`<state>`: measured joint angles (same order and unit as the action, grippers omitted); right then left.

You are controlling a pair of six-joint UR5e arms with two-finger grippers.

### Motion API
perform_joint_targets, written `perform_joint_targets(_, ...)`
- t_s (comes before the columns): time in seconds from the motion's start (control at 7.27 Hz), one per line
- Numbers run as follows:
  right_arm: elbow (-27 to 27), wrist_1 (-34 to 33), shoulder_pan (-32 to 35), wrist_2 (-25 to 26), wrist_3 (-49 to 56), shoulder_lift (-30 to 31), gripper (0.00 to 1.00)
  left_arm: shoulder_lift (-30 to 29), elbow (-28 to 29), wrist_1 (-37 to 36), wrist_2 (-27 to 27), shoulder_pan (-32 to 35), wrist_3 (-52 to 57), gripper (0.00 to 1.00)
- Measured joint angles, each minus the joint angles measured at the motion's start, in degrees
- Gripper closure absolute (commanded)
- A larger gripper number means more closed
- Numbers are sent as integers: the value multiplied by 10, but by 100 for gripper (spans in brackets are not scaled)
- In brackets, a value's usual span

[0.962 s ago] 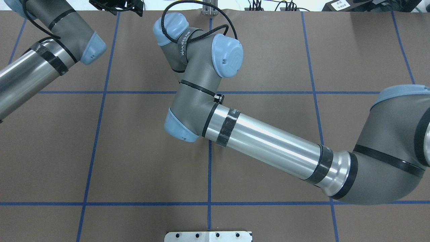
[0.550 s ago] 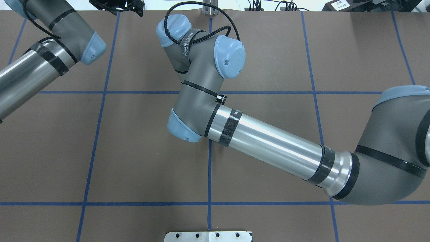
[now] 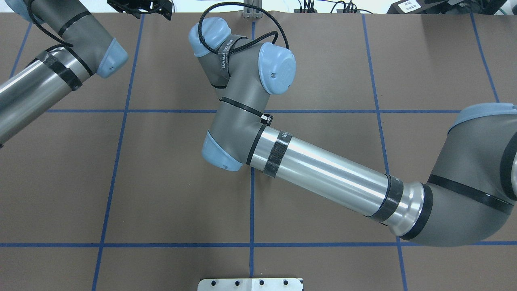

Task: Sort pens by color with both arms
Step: 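Lower the right gripper into the cup and close on the green marker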

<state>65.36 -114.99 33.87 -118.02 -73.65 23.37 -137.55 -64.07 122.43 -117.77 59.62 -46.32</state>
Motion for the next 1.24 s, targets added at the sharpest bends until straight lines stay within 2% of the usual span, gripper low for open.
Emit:
perform_joint_targets(0.41,20,-15,2,1,0,1,88,1,0,0,0,0,0,0)
perform_joint_targets(0.96,41,-27,2,1,-2,5,81,2,2,1,0,0,1,0)
perform_joint_targets(1.24,41,-27,1,2,-2,7,66,2,2,0,0,0,1,0)
